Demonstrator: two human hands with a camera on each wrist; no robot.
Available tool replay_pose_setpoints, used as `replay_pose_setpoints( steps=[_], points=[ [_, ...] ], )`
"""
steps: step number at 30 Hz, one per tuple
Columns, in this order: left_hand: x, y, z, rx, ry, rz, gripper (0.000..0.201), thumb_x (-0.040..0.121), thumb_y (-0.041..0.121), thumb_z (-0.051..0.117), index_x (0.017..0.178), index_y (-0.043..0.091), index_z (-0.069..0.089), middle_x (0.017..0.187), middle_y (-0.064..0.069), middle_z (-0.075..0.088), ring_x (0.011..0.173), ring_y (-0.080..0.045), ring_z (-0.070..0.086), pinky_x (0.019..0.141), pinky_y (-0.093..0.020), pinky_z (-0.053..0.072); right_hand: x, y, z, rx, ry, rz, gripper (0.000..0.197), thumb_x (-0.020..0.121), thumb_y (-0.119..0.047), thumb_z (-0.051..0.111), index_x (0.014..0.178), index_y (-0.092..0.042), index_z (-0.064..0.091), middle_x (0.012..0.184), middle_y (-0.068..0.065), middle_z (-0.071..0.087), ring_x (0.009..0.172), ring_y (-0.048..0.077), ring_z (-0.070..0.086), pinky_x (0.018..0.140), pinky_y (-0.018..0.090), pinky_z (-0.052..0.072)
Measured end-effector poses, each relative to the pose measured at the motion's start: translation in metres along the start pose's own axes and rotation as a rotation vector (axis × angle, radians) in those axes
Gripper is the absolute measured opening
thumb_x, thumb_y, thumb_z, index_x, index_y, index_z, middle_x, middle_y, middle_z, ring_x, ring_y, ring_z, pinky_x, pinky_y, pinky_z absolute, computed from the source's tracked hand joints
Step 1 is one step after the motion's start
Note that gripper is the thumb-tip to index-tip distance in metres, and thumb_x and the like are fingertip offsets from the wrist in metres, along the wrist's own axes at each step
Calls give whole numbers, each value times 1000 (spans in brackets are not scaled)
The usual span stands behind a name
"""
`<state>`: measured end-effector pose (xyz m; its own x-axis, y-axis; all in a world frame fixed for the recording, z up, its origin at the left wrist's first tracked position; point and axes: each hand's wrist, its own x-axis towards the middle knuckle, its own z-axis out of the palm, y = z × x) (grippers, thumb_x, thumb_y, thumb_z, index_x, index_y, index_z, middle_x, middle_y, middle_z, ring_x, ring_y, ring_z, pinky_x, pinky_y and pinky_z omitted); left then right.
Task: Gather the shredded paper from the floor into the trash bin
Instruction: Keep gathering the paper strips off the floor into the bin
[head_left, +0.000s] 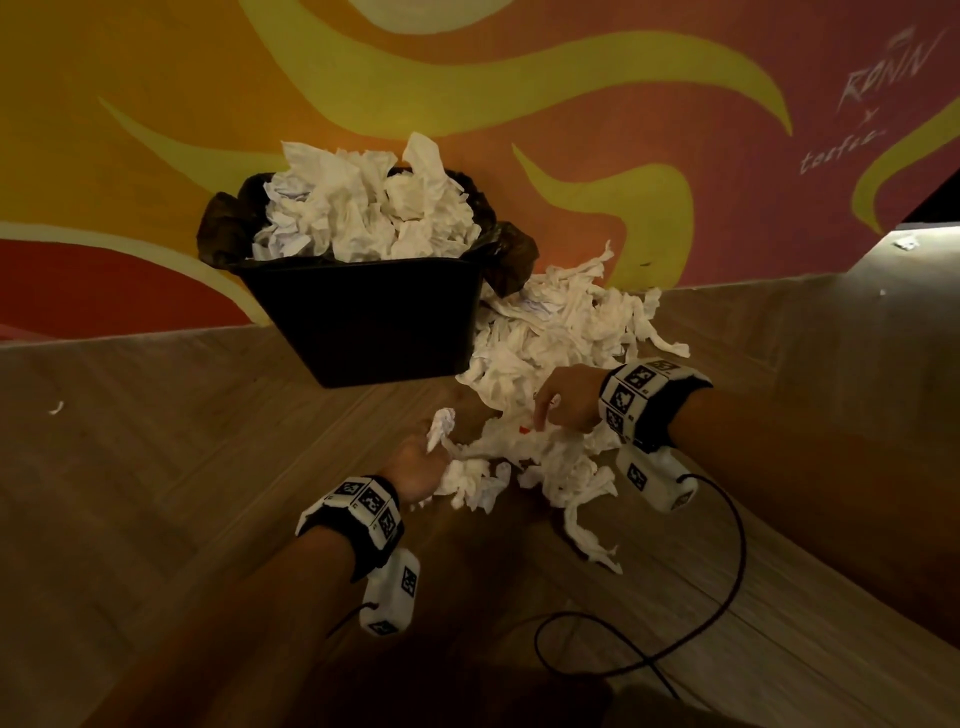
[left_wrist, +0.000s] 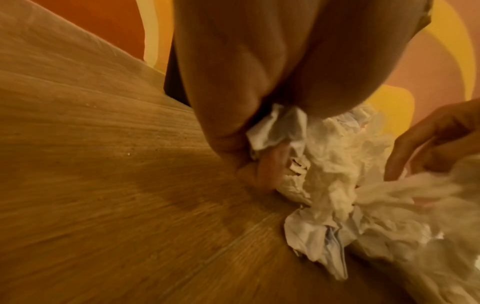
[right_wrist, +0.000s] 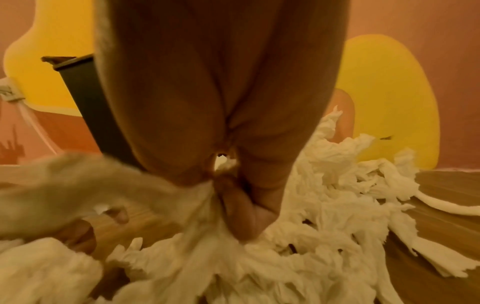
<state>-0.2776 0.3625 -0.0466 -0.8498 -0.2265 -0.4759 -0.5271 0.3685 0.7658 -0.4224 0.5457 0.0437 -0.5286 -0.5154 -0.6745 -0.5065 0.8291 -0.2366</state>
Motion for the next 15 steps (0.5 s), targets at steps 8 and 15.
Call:
replay_pose_setpoints(
  steps=[8,15],
  points=[
    [-9,10,0,-6,-14,11,20,100,18,45,90,16,62,89,-9,61,70,-12,62,61,-18,47,-2,3,5,204,110,-35,19,89,-37,63,88,-21,72,93,0,65,72,19,65,60,30,59],
    [-5,7,-6,-58,-26,-106,36,98,37,40,87,13,65,84,-8,62,75,-19,56,72,-32,41,-6,4,8,160,-47,-32,28,87,-1,61,110,-13,71,81,2,60,60,8,61,55,18,52]
  ],
)
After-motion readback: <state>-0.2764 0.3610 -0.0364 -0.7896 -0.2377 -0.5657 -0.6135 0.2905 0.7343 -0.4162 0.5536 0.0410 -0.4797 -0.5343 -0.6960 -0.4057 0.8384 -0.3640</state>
